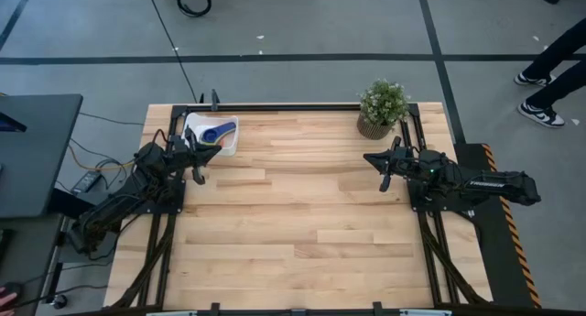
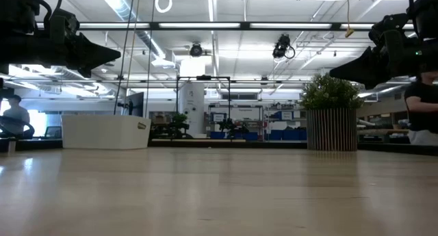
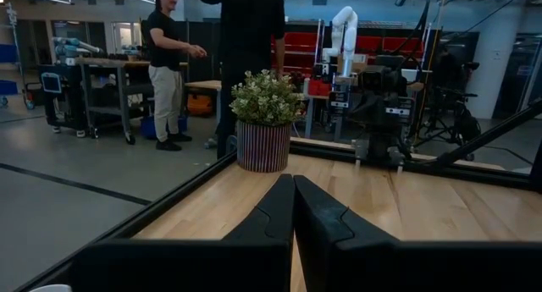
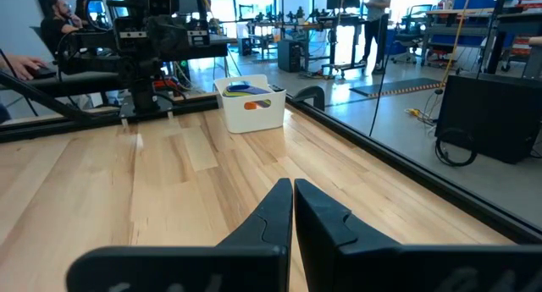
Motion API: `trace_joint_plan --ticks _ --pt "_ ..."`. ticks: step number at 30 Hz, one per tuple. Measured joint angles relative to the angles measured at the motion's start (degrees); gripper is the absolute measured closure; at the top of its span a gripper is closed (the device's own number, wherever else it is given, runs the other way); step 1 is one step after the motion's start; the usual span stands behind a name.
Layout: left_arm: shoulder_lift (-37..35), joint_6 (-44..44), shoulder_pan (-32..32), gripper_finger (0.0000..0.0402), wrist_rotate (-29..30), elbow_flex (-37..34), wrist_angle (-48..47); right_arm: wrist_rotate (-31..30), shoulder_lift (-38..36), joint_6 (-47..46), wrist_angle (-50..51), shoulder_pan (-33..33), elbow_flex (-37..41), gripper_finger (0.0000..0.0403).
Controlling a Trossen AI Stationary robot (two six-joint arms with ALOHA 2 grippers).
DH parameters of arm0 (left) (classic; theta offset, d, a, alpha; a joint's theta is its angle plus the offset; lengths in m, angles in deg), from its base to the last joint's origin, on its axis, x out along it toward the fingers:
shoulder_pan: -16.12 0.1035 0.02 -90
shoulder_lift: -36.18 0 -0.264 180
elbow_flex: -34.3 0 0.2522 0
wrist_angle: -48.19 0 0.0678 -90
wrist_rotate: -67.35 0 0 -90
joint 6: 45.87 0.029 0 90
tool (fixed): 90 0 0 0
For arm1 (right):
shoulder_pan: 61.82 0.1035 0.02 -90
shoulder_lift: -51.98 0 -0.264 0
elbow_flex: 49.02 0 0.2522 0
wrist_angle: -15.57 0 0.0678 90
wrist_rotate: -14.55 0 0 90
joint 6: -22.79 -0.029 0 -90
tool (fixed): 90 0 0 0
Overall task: Nest measuring cups in basket
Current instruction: Return to Home Position
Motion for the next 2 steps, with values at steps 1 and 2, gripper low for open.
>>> trace_joint_plan --ticks 1,2 --pt "0.0 0.0 0.01 0.0388 0.0 0.0 0.02 0.0 0.0 0.0 0.02 0.0 0.0 0.0381" --pt "0.0 0.0 0.0 0.0388 0.01 0.0 0.02 0.0 0.0 -0.02 0.02 0.0 0.0 0.0381"
